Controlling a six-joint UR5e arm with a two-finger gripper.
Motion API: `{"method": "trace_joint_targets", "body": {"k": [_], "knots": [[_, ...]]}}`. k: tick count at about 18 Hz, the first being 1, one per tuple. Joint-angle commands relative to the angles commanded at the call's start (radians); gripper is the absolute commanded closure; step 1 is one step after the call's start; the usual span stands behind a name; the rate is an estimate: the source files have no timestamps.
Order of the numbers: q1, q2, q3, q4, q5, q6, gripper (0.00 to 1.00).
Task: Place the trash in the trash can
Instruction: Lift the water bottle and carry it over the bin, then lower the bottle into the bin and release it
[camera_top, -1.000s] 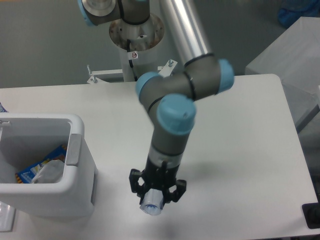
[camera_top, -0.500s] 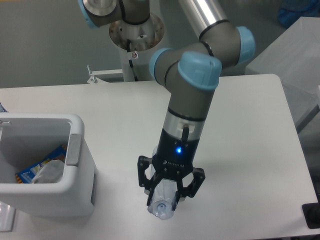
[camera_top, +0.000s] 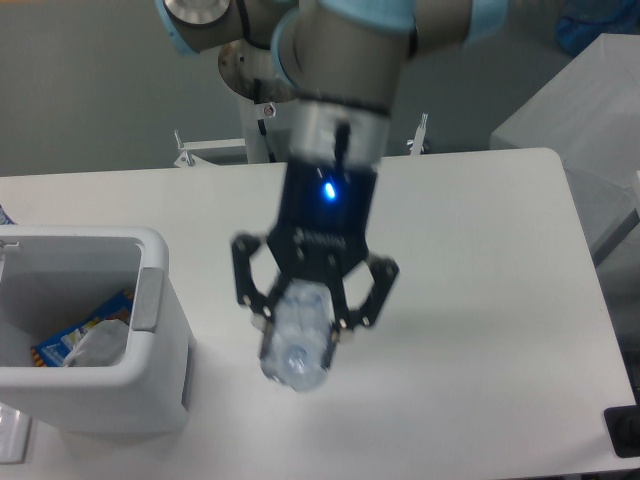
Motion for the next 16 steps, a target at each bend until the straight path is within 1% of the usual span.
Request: {"method": "trace_joint_targets", "body": {"k": [4,5,7,9,10,16], "knots": [[-0.071,0.011,0.009,0.015,0.0,0.003,0.43],[-0.089,0.014,0.003,0.015,0.0,0.006,0.43],[-0.1,0.012,0.009,0.021,0.0,0.003,0.43],[-0.143,0.009,0.0,0.023,0.0,0.006,0.43],[-0.152,0.008,0.002,0.023,0.0,0.008,0.43],[-0.209,-0.032,0.005,0.023,0.0,0.014,0.43]]}}
